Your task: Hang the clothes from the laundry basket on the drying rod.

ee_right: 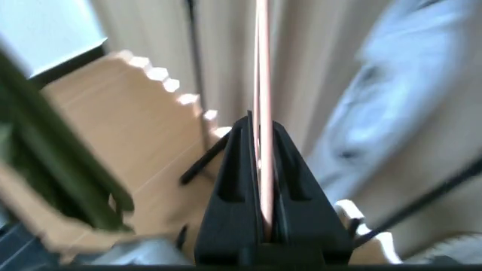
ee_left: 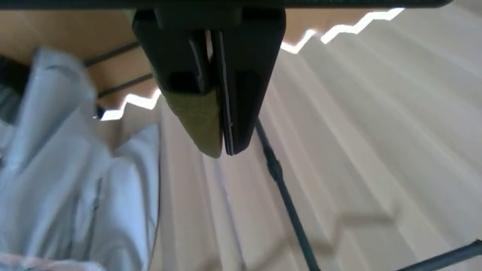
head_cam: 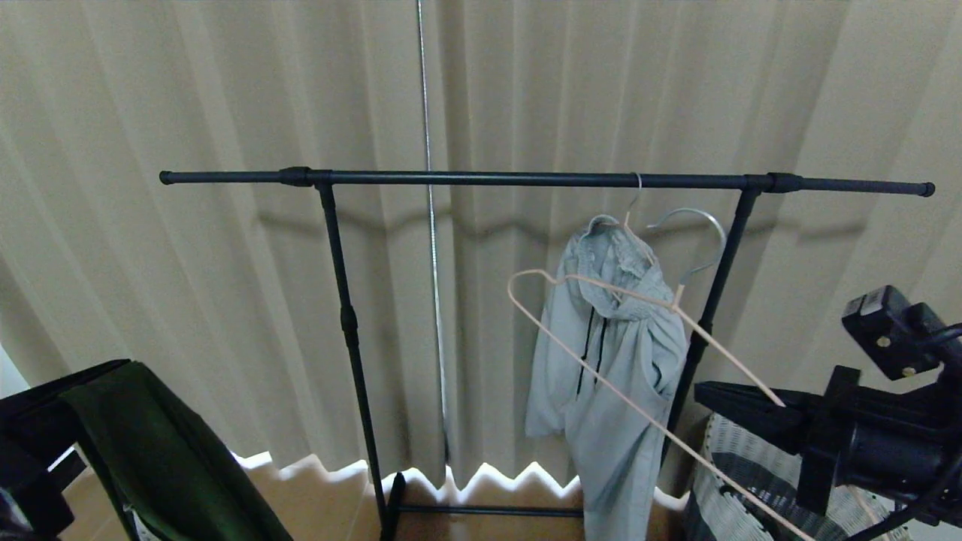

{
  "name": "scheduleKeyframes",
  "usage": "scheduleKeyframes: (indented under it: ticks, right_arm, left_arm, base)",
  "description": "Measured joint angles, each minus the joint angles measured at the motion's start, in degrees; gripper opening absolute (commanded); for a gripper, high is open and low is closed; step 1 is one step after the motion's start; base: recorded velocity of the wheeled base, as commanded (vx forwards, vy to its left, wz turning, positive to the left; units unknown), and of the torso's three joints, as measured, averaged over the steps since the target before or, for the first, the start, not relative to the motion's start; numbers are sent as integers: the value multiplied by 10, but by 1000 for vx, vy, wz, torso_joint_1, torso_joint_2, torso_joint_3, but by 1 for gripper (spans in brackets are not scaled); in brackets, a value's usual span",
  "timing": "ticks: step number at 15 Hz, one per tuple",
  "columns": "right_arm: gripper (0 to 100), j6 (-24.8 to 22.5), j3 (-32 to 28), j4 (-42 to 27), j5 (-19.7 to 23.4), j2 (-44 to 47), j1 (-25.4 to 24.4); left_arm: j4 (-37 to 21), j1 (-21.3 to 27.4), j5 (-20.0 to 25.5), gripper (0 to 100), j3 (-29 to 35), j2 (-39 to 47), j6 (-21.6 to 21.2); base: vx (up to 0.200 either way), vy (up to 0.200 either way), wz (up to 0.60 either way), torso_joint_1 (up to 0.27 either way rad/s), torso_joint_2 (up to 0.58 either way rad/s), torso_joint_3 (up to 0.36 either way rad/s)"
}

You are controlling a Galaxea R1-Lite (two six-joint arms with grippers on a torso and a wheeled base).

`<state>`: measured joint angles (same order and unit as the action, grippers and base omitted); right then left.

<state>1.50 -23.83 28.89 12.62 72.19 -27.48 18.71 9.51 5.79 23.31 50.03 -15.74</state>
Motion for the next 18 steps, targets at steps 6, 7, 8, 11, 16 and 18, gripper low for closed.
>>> scheduleKeyframes:
  ticks: [6,7,8,11,16,18]
  right_arm:
    - [0,38,0,31,66,54,-76]
    - [0,56,0,31,73,56,-89]
    - [0,70,-1,32,77,58,-103]
    - [0,91,0,80,79,62,-148]
    - [0,94,-3,109,94,74,-182]
    - [0,94,-4,110,99,80,-184]
  left_arm:
    - [-10,91,-138,0,100,156,47]
    - [-7,110,-165,0,110,180,63]
    - [1,125,-192,0,116,200,73]
    - [59,141,-246,0,124,255,78]
    - [129,143,-300,0,147,332,84]
    - [139,144,-300,0,150,348,84]
  base:
    - [0,0,0,0,0,0]
    - [0,0,0,0,0,0]
    - [0,0,0,0,0,0]
    - [0,0,0,0,0,0]
    - [0,0,0,0,0,0]
    - [0,0,0,0,0,0]
